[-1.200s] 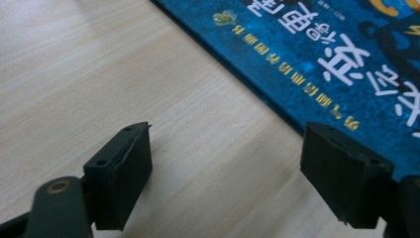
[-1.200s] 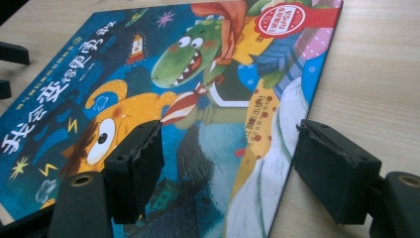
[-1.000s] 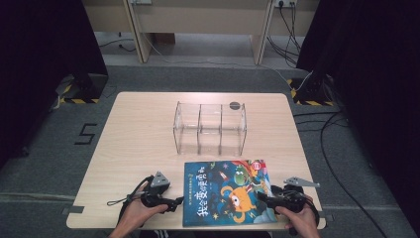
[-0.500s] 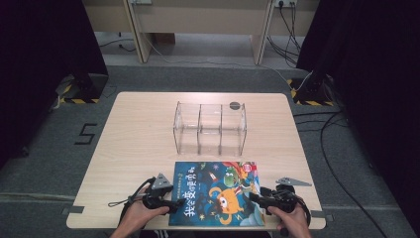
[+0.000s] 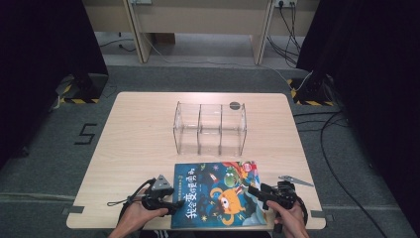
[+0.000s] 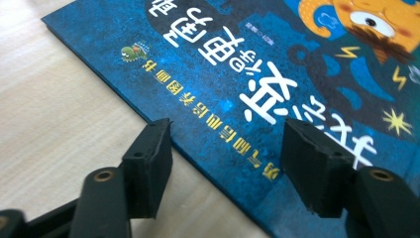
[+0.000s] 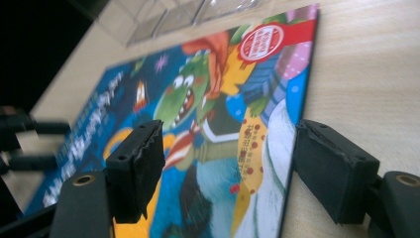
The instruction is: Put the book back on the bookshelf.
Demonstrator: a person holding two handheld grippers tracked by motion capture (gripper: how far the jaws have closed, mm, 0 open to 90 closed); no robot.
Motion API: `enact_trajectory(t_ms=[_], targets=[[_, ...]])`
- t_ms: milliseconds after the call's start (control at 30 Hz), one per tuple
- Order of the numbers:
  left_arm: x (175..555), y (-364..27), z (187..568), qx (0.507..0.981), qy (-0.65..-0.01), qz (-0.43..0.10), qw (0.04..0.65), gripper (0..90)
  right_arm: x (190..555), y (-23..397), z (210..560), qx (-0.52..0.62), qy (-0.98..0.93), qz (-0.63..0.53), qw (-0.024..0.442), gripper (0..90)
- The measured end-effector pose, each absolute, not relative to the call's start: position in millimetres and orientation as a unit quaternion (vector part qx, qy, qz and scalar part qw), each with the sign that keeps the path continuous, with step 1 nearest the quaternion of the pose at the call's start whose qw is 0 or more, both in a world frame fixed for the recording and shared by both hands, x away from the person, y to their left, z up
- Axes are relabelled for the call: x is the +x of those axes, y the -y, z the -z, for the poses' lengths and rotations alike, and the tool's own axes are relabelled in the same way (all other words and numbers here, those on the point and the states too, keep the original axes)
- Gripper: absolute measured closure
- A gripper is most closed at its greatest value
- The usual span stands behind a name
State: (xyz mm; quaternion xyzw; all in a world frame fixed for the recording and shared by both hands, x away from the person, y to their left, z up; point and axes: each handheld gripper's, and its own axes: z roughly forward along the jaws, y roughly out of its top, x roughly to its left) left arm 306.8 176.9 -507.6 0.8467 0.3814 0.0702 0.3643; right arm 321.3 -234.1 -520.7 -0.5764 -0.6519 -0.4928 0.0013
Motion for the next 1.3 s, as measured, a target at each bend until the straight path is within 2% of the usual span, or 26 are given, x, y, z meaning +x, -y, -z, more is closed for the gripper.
enact_trajectory(t_ms=[300, 333, 367, 400, 433, 467, 600, 700, 833, 1067, 1167, 1300], targets=[[306.8, -176.5, 507.4, 0.846, -0.383, -0.069, 0.364, 37.1, 318.4, 242.6, 525.6, -0.611, 0.590, 0.525, 0.055, 28.7], [306.7, -176.4, 507.2, 0.845, -0.385, -0.065, 0.365, 36.9, 316.8, 243.8, 527.6, -0.618, 0.573, 0.533, 0.077, 31.6], [306.7, -176.4, 507.2, 0.845, -0.385, -0.065, 0.365, 36.9, 316.8, 243.8, 527.6, -0.618, 0.573, 0.533, 0.077, 31.6], [306.6, -175.6, 507.2, 0.846, -0.381, -0.059, 0.368, 36.8, 315.3, 240.6, 532.9, -0.619, 0.556, 0.541, 0.123, 37.7], [306.6, -175.6, 507.2, 0.846, -0.381, -0.059, 0.368, 36.7, 315.3, 240.6, 532.9, -0.619, 0.556, 0.541, 0.123, 37.7], [307.3, -176.1, 507.0, 0.846, -0.381, -0.055, 0.368, 36.9, 315.1, 239.4, 529.4, -0.603, 0.592, 0.526, 0.093, 43.8], [308.8, -179.6, 508.3, 0.841, -0.384, -0.046, 0.379, 38.1, 314.8, 241.4, 523.0, -0.562, 0.655, 0.502, 0.053, 52.3], [308.9, -178.9, 508.0, 0.841, -0.385, -0.046, 0.377, 36.7, 313.0, 242.1, 522.1, -0.549, 0.663, 0.506, 0.049, 52.2], [308.6, -178.3, 508.5, 0.838, -0.387, -0.036, 0.382, 31.6, 309.4, 243.3, 512.1, -0.483, 0.695, 0.532, 0.006, 51.6], [308.9, -178.0, 508.6, 0.837, -0.389, -0.033, 0.383, 29.5, 305.7, 244.1, 508.5, -0.464, 0.706, 0.535, -0.009, 51.3], [310.0, -179.3, 508.8, 0.832, -0.399, -0.031, 0.384, 23.4, 305.7, 244.2, 504.4, -0.444, 0.715, 0.540, -0.025, 50.9], [312.3, -181.7, 509.1, 0.822, -0.411, -0.016, 0.393, 20.9, 303.7, 243.6, 497.3, -0.417, 0.723, 0.548, -0.051, 50.7]])
